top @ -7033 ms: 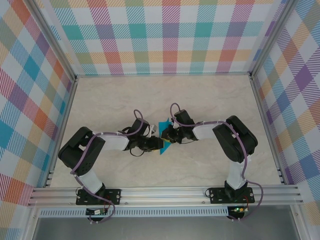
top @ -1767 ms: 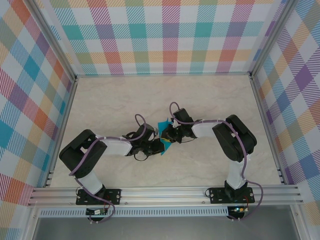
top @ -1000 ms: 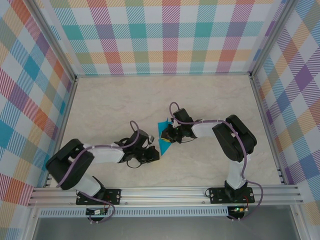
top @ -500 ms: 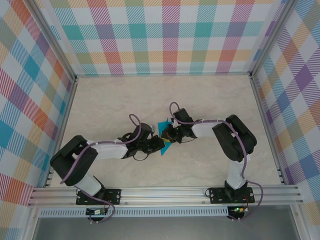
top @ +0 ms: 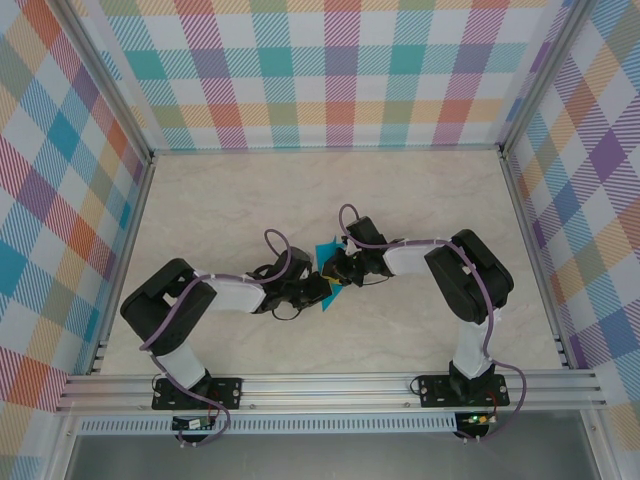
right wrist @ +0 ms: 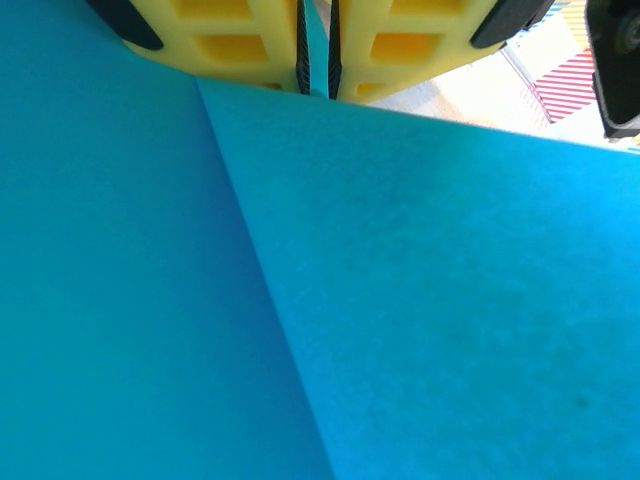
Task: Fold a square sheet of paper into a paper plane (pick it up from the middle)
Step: Fourth fold the wing at the center of the table.
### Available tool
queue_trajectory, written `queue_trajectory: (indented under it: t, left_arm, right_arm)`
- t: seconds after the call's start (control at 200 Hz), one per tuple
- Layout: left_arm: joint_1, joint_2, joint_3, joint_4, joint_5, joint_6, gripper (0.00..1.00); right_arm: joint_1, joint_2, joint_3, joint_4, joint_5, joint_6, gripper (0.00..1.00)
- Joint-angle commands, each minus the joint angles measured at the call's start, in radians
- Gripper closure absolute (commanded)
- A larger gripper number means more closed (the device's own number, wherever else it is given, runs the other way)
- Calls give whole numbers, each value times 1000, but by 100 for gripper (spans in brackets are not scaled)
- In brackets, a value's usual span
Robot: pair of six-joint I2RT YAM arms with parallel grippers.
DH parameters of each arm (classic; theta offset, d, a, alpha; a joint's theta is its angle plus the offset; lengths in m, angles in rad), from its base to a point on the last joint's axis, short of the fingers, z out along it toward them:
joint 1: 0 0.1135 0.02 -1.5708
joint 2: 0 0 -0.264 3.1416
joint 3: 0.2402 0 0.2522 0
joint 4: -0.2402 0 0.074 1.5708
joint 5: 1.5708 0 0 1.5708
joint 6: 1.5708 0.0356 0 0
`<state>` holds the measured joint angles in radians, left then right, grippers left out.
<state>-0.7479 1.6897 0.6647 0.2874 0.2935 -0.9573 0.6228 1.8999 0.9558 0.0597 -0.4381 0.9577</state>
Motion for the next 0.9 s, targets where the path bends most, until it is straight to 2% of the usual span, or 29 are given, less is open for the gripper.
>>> queue_trajectory:
  t: [0.0,0.39,0.685,0.895]
  left_arm:
    - [0,26,1,-102,-11,-10,88]
    - [-37,14,15,-297,56,116,91]
    - [-57,-9,17,-442,9,173,94]
    - [-58,-54,-3,-465,-30,161,94]
  right_arm:
    - [-2,53,-25,-95,47,10,84]
    - [-3,58,-23,-100,48,13,84]
    - [-3,56,-23,-101,49,12,84]
    - [-3,58,-23,-104,49,12,84]
